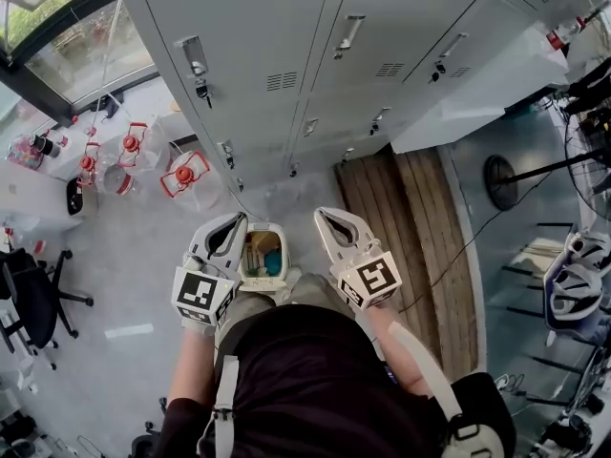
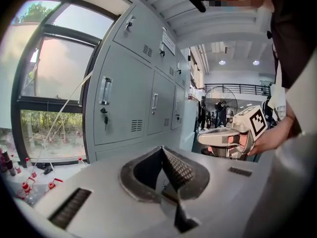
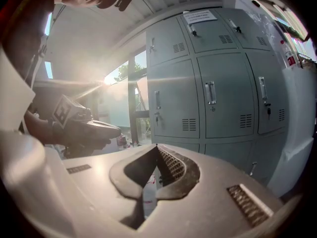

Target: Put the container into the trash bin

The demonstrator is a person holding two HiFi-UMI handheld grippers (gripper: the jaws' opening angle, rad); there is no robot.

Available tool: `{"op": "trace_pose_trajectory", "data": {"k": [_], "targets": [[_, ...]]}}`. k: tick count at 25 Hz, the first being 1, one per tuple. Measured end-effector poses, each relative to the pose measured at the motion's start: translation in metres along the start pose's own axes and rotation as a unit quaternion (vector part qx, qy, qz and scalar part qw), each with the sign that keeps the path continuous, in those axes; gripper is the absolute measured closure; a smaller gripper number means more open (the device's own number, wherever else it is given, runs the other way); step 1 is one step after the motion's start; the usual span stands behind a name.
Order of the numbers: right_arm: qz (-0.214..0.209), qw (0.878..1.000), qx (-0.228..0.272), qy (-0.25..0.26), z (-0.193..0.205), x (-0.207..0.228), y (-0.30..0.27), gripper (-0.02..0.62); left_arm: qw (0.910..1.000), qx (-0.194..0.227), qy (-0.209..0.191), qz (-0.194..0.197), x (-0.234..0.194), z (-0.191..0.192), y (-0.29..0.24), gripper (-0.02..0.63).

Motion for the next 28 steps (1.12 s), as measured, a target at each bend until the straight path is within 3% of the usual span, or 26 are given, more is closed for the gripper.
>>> {"op": "trace_pose_trajectory", "data": {"k": [19, 28], "targets": [[0.04, 0.995, 0.073, 0.047, -0.074, -0.017, 0.005, 0.58, 0.9973, 0.066, -0.021, 0.024, -0.007, -0.072, 0.013, 0.598], [0.041, 0.994, 0.074, 0.062, -0.084, -0.035, 0.004, 0.58, 0.9962, 0.079, -0.029, 0.019, -0.012, -0.086, 0.029, 0.598]]}}
Point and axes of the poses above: the fingertips, and each gripper's own axes: y backward along the fingers, x to its right, z out of its underside, the point moved 9 cm from there along y, backward along the fingers, and after that the axes turned 7 degrees about x, right-handed, at the moved point
